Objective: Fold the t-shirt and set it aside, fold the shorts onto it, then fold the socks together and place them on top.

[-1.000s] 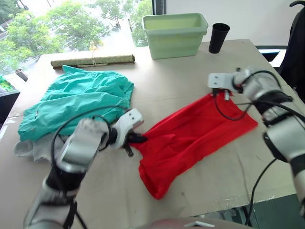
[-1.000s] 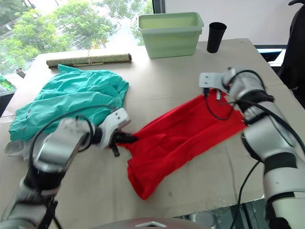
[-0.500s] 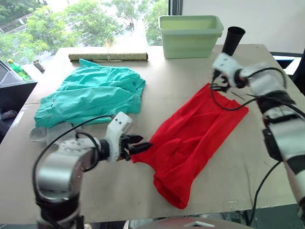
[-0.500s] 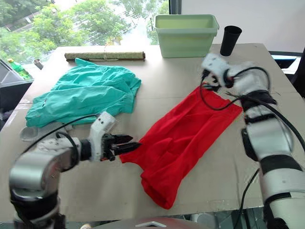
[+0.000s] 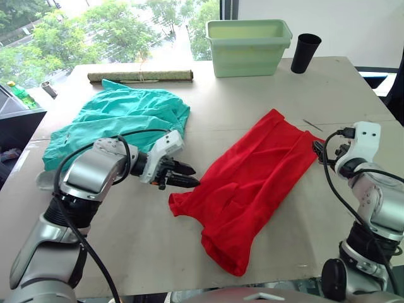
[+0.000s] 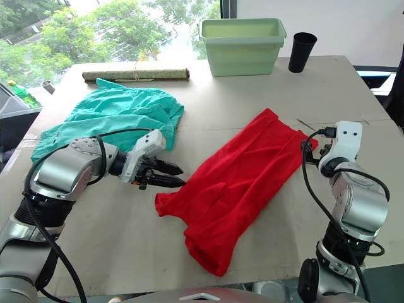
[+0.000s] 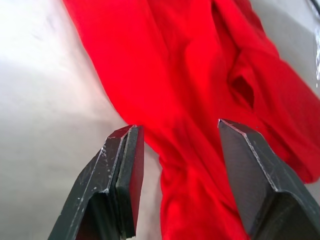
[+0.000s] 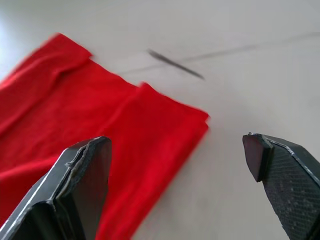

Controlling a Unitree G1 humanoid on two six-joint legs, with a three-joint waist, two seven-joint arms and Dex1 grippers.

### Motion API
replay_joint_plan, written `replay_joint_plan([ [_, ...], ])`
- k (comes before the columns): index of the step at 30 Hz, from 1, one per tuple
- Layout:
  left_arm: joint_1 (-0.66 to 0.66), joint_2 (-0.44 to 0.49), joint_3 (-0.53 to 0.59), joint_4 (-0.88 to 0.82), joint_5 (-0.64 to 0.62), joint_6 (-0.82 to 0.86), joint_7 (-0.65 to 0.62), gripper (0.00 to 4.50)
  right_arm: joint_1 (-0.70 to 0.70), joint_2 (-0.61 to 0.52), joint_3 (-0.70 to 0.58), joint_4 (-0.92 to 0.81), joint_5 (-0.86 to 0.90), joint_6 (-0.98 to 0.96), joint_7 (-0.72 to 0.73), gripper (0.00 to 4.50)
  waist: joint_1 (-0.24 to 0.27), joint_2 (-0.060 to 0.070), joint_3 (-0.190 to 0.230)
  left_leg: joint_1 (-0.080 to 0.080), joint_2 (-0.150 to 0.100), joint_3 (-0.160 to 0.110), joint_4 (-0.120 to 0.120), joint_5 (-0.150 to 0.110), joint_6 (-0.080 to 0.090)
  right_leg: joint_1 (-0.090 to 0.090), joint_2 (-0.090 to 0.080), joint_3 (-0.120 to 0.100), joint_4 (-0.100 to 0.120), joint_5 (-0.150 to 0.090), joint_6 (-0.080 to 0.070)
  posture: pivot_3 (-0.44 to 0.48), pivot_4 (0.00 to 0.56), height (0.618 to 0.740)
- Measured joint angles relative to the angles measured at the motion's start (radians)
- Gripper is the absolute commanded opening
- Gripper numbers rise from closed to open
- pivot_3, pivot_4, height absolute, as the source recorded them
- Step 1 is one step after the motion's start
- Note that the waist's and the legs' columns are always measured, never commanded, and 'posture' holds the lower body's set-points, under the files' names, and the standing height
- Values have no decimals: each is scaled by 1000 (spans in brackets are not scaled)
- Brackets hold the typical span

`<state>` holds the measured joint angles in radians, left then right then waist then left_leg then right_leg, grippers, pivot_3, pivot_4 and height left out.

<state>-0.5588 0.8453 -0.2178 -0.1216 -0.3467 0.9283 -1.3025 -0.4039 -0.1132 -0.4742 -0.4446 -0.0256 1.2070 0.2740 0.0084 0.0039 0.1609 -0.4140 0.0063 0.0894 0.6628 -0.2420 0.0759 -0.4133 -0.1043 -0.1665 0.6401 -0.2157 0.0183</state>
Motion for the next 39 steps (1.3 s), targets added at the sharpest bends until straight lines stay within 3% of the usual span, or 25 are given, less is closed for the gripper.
replay_joint_plan([
  [4,19,11,-47,6,41,-32,43,2583,-62,-10,-14,213,41,-80,-34,4471,-4,0,0,0,0,1,0,2,3,0,1,1,0,0,0,0,150,727],
  [8,63,32,-86,-49,71,-30,85,2583,-73,-88,58,370,47,-176,-18,3271,-9,-5,-3,1,0,1,-1,3,5,1,1,2,-1,0,0,0,150,727],
  [11,103,30,-81,-108,80,-7,131,1782,-63,-138,124,427,47,-235,-1,1717,-19,-6,-5,4,0,2,-1,0,1,2,1,3,-1,0,0,0,150,727],
  [15,174,-9,-41,-180,45,56,189,120,-67,-178,217,468,40,-296,15,36,-23,-7,-6,8,0,2,-3,0,1,4,0,4,-1,0,0,0,150,727],
  [19,285,-85,80,-270,-14,160,301,49,-154,-242,321,618,7,-398,34,8,-22,-8,-6,9,0,4,-3,0,1,4,0,6,-1,0,0,0,150,727],
  [22,396,-216,213,-378,-66,281,418,49,-289,-254,403,827,-28,-513,53,8,-24,-8,-5,9,0,7,-4,0,2,4,0,8,0,0,0,0,150,727],
  [27,607,-577,427,-632,-83,476,663,49,-623,-192,540,1320,-113,-823,70,8,-34,-12,-1,11,0,10,-8,3,5,3,1,11,0,0,0,0,150,727],
  [29,661,-747,551,-755,-79,619,743,49,-789,-114,590,1548,-160,-990,70,8,-31,-13,0,12,1,10,-10,4,3,4,2,11,0,0,-1,0,150,727],
  [31,667,-764,570,-788,-91,662,761,49,-839,-81,606,1630,-173,-1053,76,8,-18,-13,0,12,1,9,-10,5,2,5,2,9,1,-1,-1,0,150,727],
  [34,651,-748,586,-793,-145,684,747,1010,-855,-74,615,1722,-189,-1105,107,944,4,-14,0,11,0,8,-9,2,-2,5,0,9,-1,-1,-1,0,150,727],
  [36,621,-660,605,-782,-187,682,703,1790,-845,-88,615,1750,-190,-1130,141,1771,5,-13,1,10,0,8,-8,2,-2,5,0,9,-1,0,-1,0,150,727],
  [38,610,-512,634,-742,-239,654,617,2744,-824,-129,611,1742,-180,-1173,218,2750,1,-12,1,11,0,8,-8,2,-2,4,0,9,-1,0,-1,0,150,727],
  [39,625,-406,646,-706,-272,604,540,2782,-795,-171,596,1691,-157,-1193,286,3268,0,-12,2,11,0,8,-9,2,-2,4,0,9,0,0,-1,0,150,727],
])
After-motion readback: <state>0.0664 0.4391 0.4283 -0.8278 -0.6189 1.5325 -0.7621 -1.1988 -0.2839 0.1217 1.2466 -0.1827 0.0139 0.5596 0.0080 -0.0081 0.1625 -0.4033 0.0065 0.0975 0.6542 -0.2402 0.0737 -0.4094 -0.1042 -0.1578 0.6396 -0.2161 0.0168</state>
